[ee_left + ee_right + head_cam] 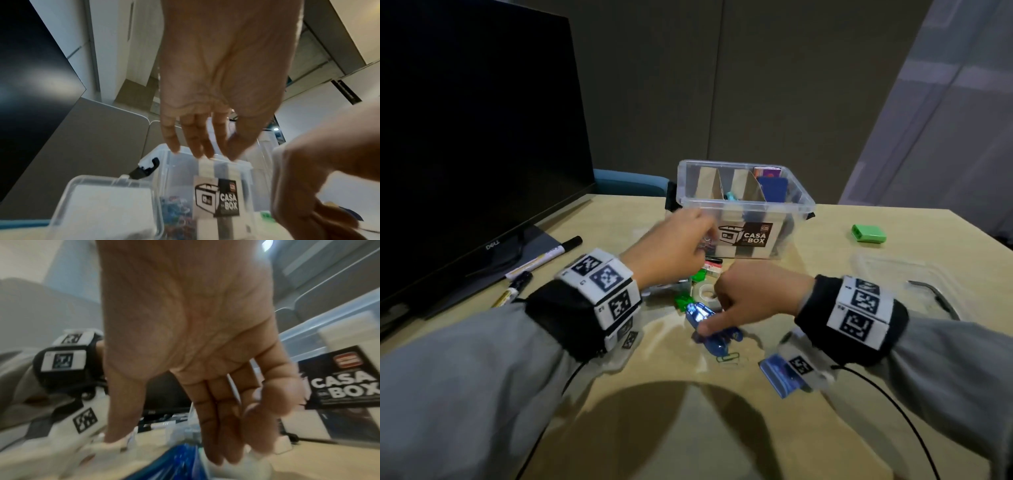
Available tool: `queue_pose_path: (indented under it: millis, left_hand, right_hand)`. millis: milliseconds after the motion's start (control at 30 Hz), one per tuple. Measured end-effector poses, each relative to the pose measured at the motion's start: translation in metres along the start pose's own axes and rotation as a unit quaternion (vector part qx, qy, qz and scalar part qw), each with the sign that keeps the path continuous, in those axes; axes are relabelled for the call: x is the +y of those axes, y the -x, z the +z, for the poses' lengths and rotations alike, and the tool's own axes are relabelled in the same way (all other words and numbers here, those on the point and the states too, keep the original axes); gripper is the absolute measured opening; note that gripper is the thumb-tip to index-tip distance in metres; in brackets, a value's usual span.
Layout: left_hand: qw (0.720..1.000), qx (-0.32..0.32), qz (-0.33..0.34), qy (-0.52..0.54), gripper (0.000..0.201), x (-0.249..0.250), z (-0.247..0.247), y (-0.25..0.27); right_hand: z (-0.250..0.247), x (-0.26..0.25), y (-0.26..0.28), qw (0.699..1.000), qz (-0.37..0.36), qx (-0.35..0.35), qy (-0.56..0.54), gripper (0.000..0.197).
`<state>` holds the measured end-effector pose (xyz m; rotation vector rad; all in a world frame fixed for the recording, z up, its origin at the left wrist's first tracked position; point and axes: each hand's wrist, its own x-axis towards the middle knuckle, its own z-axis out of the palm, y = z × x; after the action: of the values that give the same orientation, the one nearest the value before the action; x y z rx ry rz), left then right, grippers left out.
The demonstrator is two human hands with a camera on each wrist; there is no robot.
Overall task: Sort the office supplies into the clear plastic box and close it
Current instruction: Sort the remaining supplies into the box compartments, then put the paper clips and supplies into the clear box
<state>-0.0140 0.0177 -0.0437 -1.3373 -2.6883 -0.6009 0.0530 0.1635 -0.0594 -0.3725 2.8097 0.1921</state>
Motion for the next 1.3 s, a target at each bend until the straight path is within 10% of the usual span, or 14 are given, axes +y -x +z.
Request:
queue_pose_path:
  millis: [167,533,833,1067,1300]
  left_hand:
    - [0.982,-0.18,-0.003,-0.051,0.034,-0.003,0.009,0.028]
    - [0.971,-0.224,-0.018,-0.075,0.035,0.003,0.018,0.042]
    - [0.974,-0.211,-0.031,-0.075,0.036,0.005,0.02,0.038]
    - [0.99,-0.074,-0.101,-0.062,0.03,-0.004,0.021,0.038]
    - [0.992,-0.123,0.003,-0.005,0.025,0.006,0.024,0.04]
  right_hand:
    - [0.006,-0.016,0.001,0.998,0.023,-0.018,0.056,0.072]
    - [0.007,-0.023,0.004,0.999,0.031,0.005,0.043,0.058]
    - [0.006,-0.03,0.008,0.997,0.02,0.023,0.068,0.044]
    - [-0.015,-0.001,0.016,0.994,0.086,0.069,0.025,0.046]
    - [-0.006,0.052,0.02,0.975,0.214,0.011,0.061,0.046]
